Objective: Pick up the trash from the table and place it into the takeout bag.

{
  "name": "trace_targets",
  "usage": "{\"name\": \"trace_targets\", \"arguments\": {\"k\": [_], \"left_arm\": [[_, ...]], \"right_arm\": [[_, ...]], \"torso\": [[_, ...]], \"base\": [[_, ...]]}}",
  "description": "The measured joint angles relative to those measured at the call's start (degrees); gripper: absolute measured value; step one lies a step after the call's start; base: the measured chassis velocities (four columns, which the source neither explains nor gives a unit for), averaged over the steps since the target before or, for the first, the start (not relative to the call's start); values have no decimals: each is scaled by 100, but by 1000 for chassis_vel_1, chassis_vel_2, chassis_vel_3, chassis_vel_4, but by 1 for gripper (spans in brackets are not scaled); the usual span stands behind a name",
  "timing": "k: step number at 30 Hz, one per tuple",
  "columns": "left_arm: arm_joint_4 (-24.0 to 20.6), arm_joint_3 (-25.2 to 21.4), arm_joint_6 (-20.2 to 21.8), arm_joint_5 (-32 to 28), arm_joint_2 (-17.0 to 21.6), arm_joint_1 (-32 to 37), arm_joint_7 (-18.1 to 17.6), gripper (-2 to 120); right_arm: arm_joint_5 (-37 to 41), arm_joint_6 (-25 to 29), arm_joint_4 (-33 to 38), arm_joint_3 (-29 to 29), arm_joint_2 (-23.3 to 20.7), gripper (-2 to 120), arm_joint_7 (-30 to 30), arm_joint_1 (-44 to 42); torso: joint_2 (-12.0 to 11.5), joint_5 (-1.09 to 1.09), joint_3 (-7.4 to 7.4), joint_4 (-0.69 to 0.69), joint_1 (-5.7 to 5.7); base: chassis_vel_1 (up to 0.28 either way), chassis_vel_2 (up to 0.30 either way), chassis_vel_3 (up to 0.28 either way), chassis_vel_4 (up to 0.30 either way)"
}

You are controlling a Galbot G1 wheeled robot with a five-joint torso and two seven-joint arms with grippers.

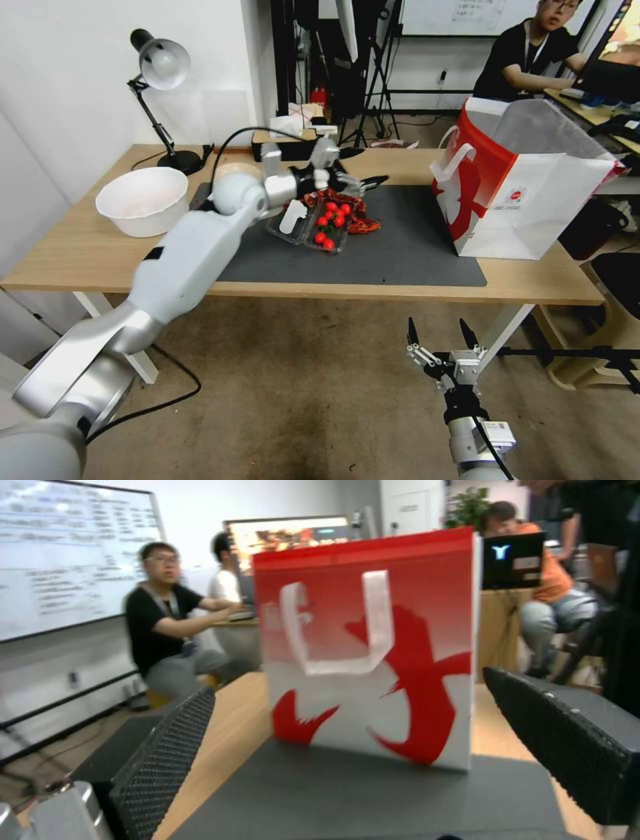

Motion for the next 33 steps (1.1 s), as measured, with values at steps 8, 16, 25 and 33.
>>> {"name": "trace_targets", "arguments": {"k": [8,16,25,33], "left_arm": [[-1019,-867,77,390,474,1169,-2103,100],[-1680,-1135,266,564,500,1957,-4239,100],[-2566,-1299,452,697,470,2661,-5779,100],[-2907,-1458,577,982,474,3177,-6233,100]], "right_arm": [[-104,-11,1,-75,28,100,-2,11],[-163,-80,10,-146,60,100,-2,50],[-170,-93,56,-126,44,100,2,27],[-168,-91,57,-122,44,100,5,21]], "torso": [[0,0,0,1,0],[1,1,0,0,0],[1,1,0,0,0],[1,2,0,-1,0]], "base": [[0,0,0,0],[0,0,0,0],[0,0,0,0],[0,0,0,0]]}}
